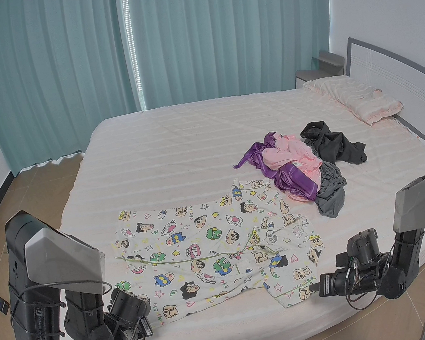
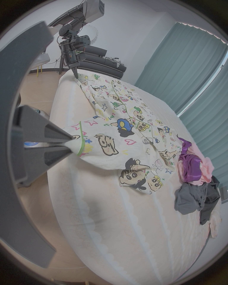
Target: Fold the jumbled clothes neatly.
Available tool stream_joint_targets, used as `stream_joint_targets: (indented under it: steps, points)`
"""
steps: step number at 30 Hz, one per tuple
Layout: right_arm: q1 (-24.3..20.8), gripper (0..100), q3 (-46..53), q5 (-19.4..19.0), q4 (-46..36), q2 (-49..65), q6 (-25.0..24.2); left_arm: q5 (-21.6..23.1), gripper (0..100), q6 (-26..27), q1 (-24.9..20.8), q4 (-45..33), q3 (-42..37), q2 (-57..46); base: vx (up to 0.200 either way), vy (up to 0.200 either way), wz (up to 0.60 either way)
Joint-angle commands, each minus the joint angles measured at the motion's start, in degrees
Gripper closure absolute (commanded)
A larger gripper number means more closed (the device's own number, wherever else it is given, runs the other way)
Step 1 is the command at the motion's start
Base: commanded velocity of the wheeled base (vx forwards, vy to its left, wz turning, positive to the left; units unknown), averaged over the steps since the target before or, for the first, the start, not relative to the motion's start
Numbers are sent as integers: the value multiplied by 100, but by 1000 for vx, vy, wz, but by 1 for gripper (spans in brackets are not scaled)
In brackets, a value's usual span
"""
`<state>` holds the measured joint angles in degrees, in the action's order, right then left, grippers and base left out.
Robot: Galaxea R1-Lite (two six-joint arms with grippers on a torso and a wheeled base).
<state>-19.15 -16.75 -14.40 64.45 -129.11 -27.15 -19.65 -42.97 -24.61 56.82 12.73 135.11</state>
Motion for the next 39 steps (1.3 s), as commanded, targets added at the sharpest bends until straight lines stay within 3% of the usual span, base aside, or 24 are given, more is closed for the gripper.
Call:
stream_joint_targets:
  steps: [1,5,9,18,21,24,31,36,39]
  points:
    - [8,100,216,-2,191,9,17,14,100,52,317,-4,-183,-433,0,0,0]
    - [-1,100,418,7,410,70,87,119,100,404,756,-31,-306,-890,0,0,0]
    - [-1,100,585,-10,481,132,210,339,100,483,862,-48,-367,-1180,0,0,0]
    - [8,100,1323,-643,489,518,1150,831,100,509,862,-242,-543,-1769,0,0,0]
    - [8,100,1394,-652,489,554,1256,998,100,518,862,-584,-534,-1962,0,0,0]
    - [61,100,1587,-661,489,650,1476,1297,100,650,870,-1560,-367,-2454,0,0,0]
    - [272,100,1675,-670,410,791,1792,1605,100,826,888,-3037,-42,-2964,0,0,0]
    - [298,100,1675,-661,15,1107,1880,1868,100,984,879,-3423,11,-2946,0,0,0]
    - [307,100,1675,-670,-504,1397,2223,1886,100,1036,879,-3520,11,-2929,0,0,0]
